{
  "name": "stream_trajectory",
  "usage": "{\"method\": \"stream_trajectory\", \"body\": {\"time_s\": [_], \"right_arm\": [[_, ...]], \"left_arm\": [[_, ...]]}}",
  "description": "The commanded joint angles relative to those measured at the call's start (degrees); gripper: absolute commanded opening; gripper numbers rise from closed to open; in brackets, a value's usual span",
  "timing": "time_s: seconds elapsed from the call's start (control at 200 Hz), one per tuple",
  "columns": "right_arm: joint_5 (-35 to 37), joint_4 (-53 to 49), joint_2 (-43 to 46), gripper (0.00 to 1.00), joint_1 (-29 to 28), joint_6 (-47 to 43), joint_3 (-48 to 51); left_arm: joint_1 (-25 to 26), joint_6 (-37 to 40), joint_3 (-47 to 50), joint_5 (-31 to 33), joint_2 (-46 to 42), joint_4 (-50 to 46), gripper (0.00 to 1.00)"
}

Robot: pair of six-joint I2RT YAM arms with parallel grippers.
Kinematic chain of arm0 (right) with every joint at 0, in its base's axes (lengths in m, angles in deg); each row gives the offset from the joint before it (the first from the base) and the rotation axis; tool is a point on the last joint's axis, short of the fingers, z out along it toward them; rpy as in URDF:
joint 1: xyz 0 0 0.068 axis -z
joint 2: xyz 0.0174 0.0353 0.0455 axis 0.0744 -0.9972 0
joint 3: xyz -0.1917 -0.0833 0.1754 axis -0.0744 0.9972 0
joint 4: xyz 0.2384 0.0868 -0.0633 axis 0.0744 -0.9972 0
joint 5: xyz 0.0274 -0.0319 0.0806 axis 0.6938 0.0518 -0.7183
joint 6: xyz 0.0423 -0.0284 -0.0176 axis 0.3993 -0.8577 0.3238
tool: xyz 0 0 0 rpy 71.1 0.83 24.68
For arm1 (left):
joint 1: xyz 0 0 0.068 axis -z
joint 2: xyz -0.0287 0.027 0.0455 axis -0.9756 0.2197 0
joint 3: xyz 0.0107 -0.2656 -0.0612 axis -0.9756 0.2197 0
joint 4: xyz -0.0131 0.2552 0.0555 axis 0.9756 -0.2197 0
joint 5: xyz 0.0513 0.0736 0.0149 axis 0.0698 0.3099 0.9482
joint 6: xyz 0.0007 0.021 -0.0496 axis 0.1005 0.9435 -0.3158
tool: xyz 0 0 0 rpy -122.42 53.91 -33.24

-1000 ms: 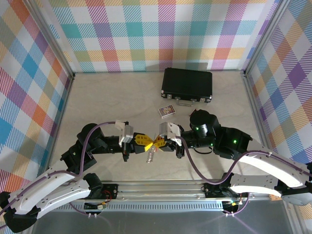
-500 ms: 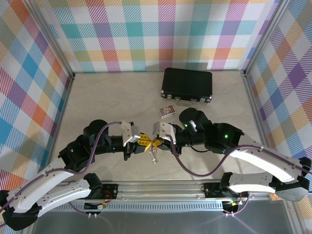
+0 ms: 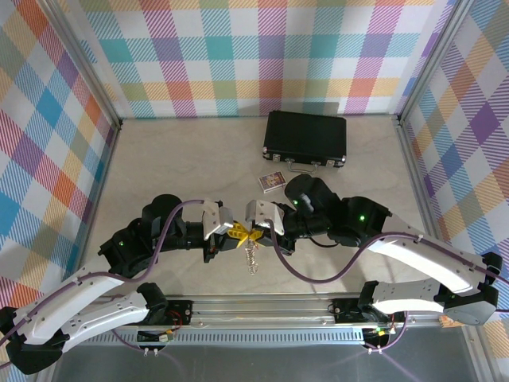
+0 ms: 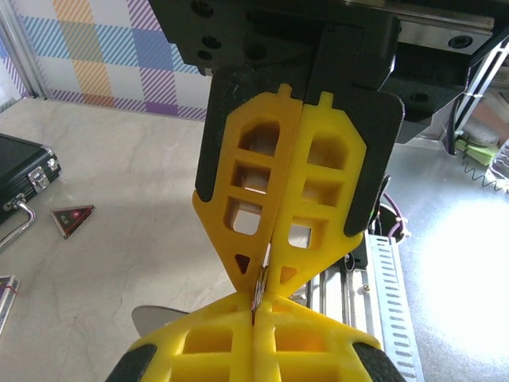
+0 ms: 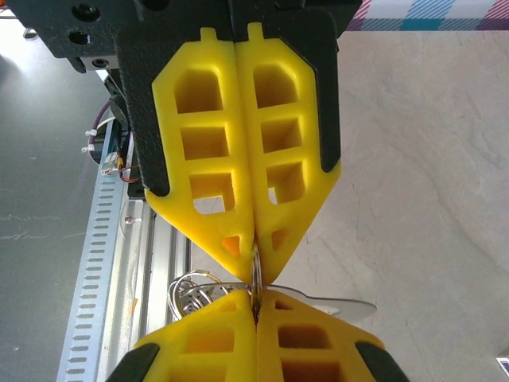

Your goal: Put the keys on the keyring

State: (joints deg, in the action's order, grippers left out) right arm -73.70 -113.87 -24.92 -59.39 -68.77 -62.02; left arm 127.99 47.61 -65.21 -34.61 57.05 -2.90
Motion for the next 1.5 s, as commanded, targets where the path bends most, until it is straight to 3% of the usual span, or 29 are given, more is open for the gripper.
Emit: {"method": "stream_trajectory", "body": {"time_s": [0.0, 0.135, 0.315, 0.555, 0.715, 0.93, 1.055, 1.145, 1.495], "right_arm": [[-2.3, 1.2, 0.2, 0.04, -0.3, -0.5, -1.7], [-3.0, 4.5, 2.0, 0.13, -0.2, 0.3, 0.2], [-4.4, 8.6, 5.0, 0.14, -0.3, 1.3, 3.2], [-5.1, 12.2, 8.5, 0.12, -0.3, 2.0, 6.0], [-5.1, 13.1, 9.7, 0.03, -0.3, 1.9, 7.0], [-3.8, 11.3, 9.6, 0.0, -0.3, 1.4, 6.7], [-2.2, 8.4, 8.3, 0.0, -0.2, 0.8, 5.2], [-2.5, 7.0, 7.1, 0.0, -0.3, 0.7, 4.4], [-4.6, 4.3, 3.6, 0.0, -0.3, 0.7, 2.2]], "left_arm": [[0.8, -2.0, -0.6, -2.0, -1.0, 4.4, 0.0], [0.8, -4.4, 0.6, -4.7, -1.7, 10.4, 0.0], [0.8, -7.8, 2.9, -7.1, -2.1, 18.1, 0.0], [0.7, -15.7, 7.7, -10.1, -2.1, 33.1, 0.0], [0.8, -17.7, 9.3, -10.4, -1.3, 36.3, 0.0], [0.7, -13.5, 8.0, -7.3, -2.3, 27.2, 0.0], [0.7, -8.4, 4.6, -1.2, -2.6, 16.2, 0.14], [0.7, -5.1, 2.2, 1.6, -2.1, 10.2, 0.18], [0.7, -2.4, 0.1, 2.2, -0.2, 5.1, 0.15]]}}
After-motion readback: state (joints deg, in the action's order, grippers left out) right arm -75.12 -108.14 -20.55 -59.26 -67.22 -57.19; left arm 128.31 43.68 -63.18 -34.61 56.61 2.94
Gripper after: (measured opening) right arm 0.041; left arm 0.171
